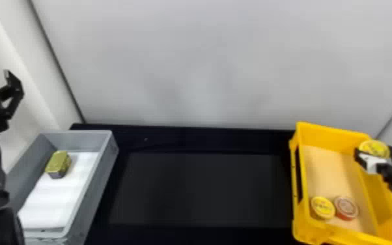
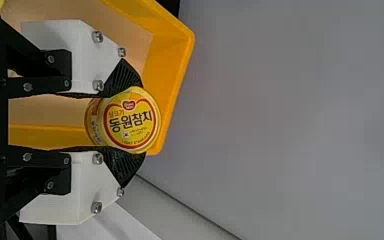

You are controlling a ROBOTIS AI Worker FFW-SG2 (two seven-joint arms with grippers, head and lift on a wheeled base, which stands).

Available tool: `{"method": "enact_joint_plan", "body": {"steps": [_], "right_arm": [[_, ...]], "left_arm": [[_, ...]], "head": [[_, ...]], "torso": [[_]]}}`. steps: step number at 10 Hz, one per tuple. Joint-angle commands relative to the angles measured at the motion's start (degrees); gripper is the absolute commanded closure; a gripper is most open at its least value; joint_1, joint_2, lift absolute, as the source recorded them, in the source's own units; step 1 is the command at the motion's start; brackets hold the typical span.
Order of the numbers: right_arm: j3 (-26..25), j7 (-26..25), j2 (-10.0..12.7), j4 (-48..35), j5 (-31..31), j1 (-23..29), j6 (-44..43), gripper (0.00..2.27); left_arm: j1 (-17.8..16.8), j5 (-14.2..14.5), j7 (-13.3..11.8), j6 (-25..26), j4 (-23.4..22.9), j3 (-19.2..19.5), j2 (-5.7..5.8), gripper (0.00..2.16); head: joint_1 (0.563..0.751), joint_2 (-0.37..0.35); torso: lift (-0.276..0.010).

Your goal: Pick up the round yellow can and place it in the yellow rectangular box

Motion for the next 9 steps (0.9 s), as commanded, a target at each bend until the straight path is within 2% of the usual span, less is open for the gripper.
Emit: {"method": "enact_joint_plan", "body": {"steps": [1, 9], "right_arm": [[0.4, 0.27, -0.18, 5.22, -3.42, -0.42, 0.69, 0.8], [2.16, 2.82, -0.97, 11.2, -5.88, -1.12, 3.06, 0.75]], "left_arm": [[0.0, 0.0, 0.0, 0.0, 0.0, -0.13, -0.15, 0.1], [0.0, -0.09, 0.09, 0.09, 0.0, -0.22, -0.15, 0.1]], "head": [[0.694, 0.014], [0.694, 0.014]], "torso": [[-0.06], [-0.06]]}}
